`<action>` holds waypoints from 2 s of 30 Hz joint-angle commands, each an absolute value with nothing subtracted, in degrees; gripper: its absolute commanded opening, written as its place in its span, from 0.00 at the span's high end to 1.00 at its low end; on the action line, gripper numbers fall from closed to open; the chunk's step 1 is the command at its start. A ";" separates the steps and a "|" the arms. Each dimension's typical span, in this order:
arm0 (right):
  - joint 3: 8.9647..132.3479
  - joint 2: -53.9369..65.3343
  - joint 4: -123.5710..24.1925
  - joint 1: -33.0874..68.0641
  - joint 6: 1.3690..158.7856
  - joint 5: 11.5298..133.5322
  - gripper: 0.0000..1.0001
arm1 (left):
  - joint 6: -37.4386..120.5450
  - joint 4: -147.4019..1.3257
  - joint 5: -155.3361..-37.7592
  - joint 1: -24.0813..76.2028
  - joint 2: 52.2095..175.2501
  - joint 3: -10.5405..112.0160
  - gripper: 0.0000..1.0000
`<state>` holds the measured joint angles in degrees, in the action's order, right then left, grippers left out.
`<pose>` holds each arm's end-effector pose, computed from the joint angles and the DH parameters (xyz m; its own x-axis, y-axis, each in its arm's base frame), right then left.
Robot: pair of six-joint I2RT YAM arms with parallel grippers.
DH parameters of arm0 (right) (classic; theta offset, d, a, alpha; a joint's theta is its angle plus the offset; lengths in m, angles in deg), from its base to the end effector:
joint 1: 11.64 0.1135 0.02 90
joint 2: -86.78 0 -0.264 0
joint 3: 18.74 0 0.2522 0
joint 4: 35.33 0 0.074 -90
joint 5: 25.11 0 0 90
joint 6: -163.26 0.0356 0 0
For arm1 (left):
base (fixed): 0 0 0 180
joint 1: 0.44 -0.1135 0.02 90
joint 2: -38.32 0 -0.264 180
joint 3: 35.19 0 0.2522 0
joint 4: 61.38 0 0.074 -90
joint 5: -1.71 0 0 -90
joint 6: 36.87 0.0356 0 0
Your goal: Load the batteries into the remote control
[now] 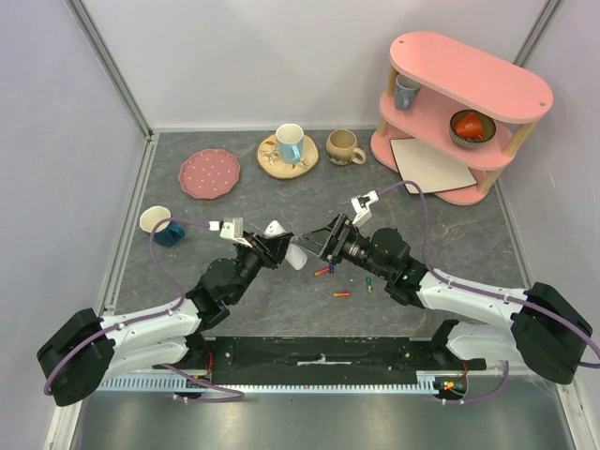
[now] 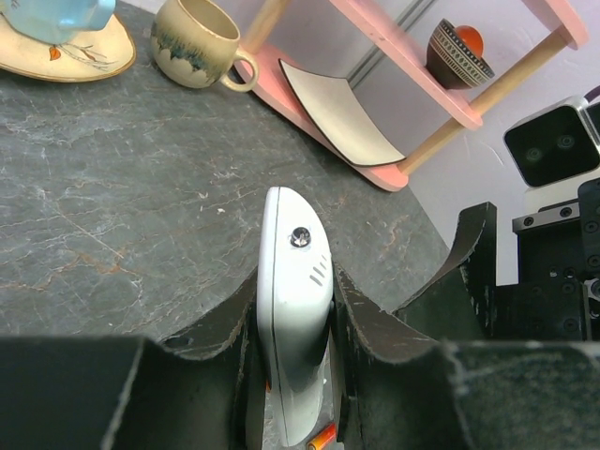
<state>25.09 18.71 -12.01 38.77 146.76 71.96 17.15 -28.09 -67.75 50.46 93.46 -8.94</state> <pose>0.1628 0.2037 0.2531 -0.8114 0.5120 -0.2821 -0.2297 0.1646 0.9593 0.1339 -0.1450 0.2165 -0.2582 -0.5546 -0.7910 0.4380 0.6626 -0.6076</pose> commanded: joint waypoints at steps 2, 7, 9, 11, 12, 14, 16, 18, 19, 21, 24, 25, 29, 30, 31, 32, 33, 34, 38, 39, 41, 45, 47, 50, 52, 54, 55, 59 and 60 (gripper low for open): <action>26.31 20.42 -11.56 38.72 145.77 71.22 0.16 | 16.75 -26.01 -65.53 50.80 92.90 -8.42 0.98; 23.41 21.65 -12.27 38.81 147.53 70.60 0.16 | 15.78 -19.34 -65.87 50.71 92.20 -9.56 0.98; 23.41 21.56 -12.62 38.72 147.53 70.95 0.16 | 15.43 -18.02 -66.14 50.71 92.55 -9.22 0.98; 23.85 21.39 -12.97 38.81 147.36 71.31 0.16 | 15.25 -17.58 -66.40 50.71 92.73 -8.95 0.98; 24.02 21.39 -13.84 38.81 147.09 71.31 0.16 | 15.08 -16.96 -66.49 50.71 92.90 -8.60 0.98; 24.38 21.74 -14.46 38.81 146.56 71.13 0.16 | 15.08 -16.78 -66.58 50.71 92.90 -8.34 0.98; 24.38 21.74 -14.90 38.72 146.39 71.13 0.16 | 15.25 -16.78 -66.67 50.63 92.64 -7.90 0.98; 24.29 21.65 -14.90 38.81 146.47 71.04 0.17 | 15.51 -16.78 -66.93 50.71 92.55 -7.46 0.98; 24.20 21.57 -14.90 38.72 146.48 71.04 0.17 | 15.52 -16.87 -67.02 50.71 92.29 -7.37 0.98; 24.20 21.56 -14.82 38.72 146.39 71.13 0.17 | 16.04 -17.04 -67.10 50.63 92.20 -6.93 0.98; 24.20 21.57 -14.64 38.81 146.30 71.22 0.17 | 17.00 -17.75 -67.02 50.71 92.03 -6.32 0.98; 24.20 21.74 -14.64 38.81 146.30 71.13 0.17 | 17.36 -17.75 -66.84 50.71 92.11 -6.23 0.98; 24.20 21.83 -15.25 38.72 146.04 71.22 0.16 | 18.76 -18.37 -66.31 50.71 92.46 -5.61 0.98; 24.03 21.92 -15.26 38.81 146.12 71.31 0.16 | 19.03 -18.36 -66.23 50.71 92.46 -5.52 0.98; 23.77 21.92 -15.17 38.81 146.12 71.22 0.16 | 19.12 -18.36 -66.31 50.71 92.46 -5.52 0.98; 23.68 21.92 -15.08 38.72 146.21 71.04 0.16 | 19.21 -18.36 -66.31 50.71 92.38 -5.44 0.98; 23.41 22.00 -14.99 38.72 146.21 70.87 0.16 | 19.38 -18.36 -66.40 50.63 92.38 -5.44 0.98; 23.41 22.09 -14.91 38.81 146.21 70.95 0.16 | 19.47 -18.36 -66.40 50.71 92.38 -5.35 0.98; 23.41 22.44 -15.08 38.81 146.21 70.52 0.13 | 20.35 -18.80 -66.05 50.71 92.55 -5.08 0.98; 23.50 22.62 -15.25 38.81 146.12 70.52 0.13 | 20.70 -19.15 -65.96 50.71 92.64 -5.00 0.98; 23.32 22.97 -15.60 38.72 145.95 70.17 0.12 | 20.88 -19.42 -65.52 50.71 92.73 -5.17 0.98; 22.62 23.93 -16.05 38.72 145.68 69.64 0.12 | 20.96 -19.24 -65.26 50.71 92.82 -5.52 0.98; 22.44 24.29 -17.36 38.81 145.34 69.11 0.12 | 20.79 -19.07 -65.17 50.71 92.64 -5.79 0.98; 21.57 25.51 -18.50 38.81 144.63 68.32 0.11 | 20.70 -19.07 -65.17 50.63 92.20 -5.70 0.98; 21.48 26.13 -20.95 38.81 143.93 67.79 0.11 | 20.44 -19.15 -65.17 50.71 91.68 -5.70 0.98; 20.86 26.66 -21.93 38.64 143.23 67.18 0.11 | 20.26 -19.33 -65.35 50.71 91.24 -5.70 0.98; 20.51 26.84 -22.28 38.72 143.22 67.00 0.11 | 19.74 -19.42 -65.43 50.63 90.97 -5.70 0.98; 19.46 26.75 -22.11 38.72 143.22 66.74 0.13 | 18.59 -19.42 -65.87 50.71 90.36 -5.87 0.98; 19.46 26.66 -22.02 38.72 143.22 66.65 0.14 | 18.42 -19.42 -66.05 50.71 90.27 -5.79 0.98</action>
